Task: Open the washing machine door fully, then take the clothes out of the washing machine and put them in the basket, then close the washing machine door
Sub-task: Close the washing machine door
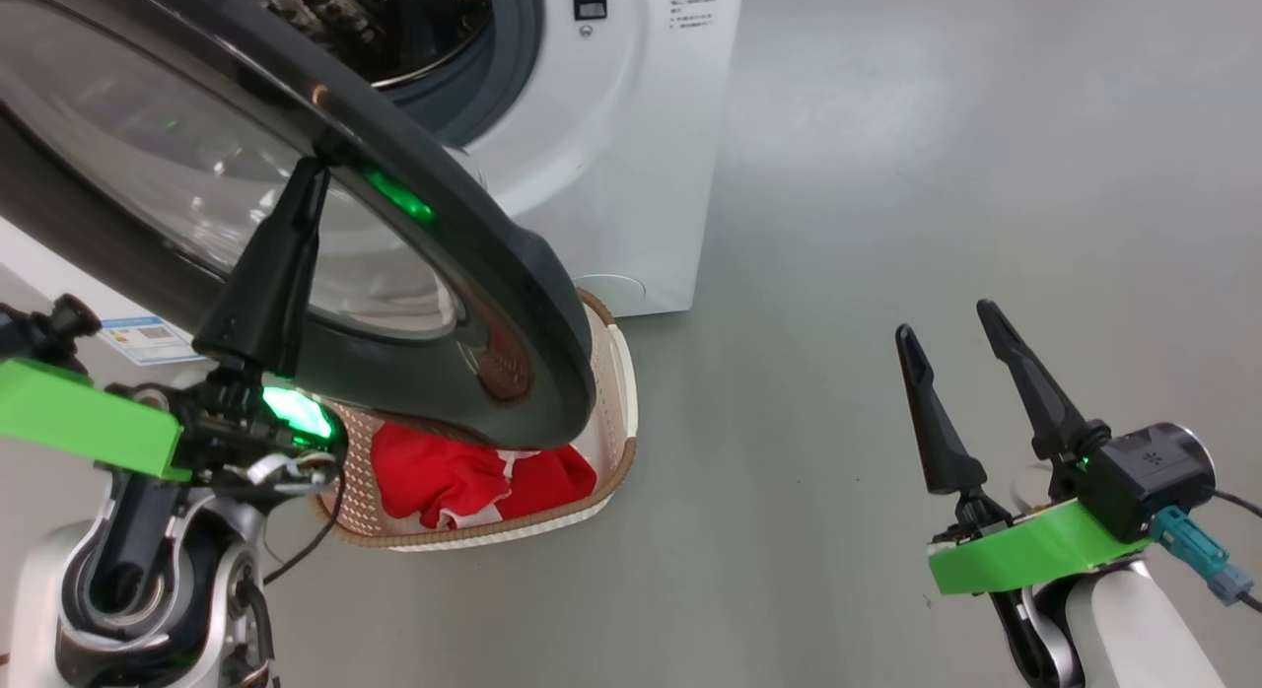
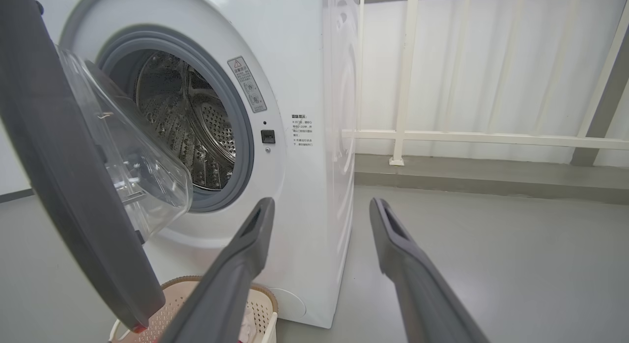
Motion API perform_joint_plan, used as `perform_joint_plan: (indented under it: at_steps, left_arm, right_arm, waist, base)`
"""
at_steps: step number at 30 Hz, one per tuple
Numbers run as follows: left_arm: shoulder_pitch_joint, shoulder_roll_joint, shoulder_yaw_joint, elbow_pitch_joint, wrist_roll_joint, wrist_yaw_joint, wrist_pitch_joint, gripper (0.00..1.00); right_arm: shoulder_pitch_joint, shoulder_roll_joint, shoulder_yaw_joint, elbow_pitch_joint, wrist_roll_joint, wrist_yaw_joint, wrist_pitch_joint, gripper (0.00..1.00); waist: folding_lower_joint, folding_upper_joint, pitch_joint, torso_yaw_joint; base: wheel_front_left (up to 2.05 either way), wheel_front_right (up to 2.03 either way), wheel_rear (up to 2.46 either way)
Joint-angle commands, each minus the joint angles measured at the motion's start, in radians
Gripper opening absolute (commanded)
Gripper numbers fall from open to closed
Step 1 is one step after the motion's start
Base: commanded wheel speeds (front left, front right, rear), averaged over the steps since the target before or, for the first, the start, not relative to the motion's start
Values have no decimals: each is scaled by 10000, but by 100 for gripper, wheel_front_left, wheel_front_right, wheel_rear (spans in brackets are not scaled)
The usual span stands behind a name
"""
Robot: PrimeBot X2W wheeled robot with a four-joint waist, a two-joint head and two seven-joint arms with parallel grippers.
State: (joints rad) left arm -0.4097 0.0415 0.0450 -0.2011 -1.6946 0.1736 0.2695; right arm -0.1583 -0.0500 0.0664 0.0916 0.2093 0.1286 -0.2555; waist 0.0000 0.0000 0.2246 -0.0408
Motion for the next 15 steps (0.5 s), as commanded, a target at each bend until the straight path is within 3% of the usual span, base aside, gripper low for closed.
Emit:
perform_joint_plan:
  at_steps: [1, 15]
  left_arm:
    - [-411, 126, 250, -133, 144, -152, -76, 0]
    - [-1720, 148, 568, 1237, 406, -895, -879, 0]
  right_arm:
    - [-395, -3, 227, -304, 133, 21, -63, 100]
    - [-454, -3, 108, -406, 346, 21, -63, 100]
  waist:
    - [0, 0, 129, -147]
    - [0, 0, 531, -566]
  base:
    - [0, 0, 0]
    - [0, 0, 0]
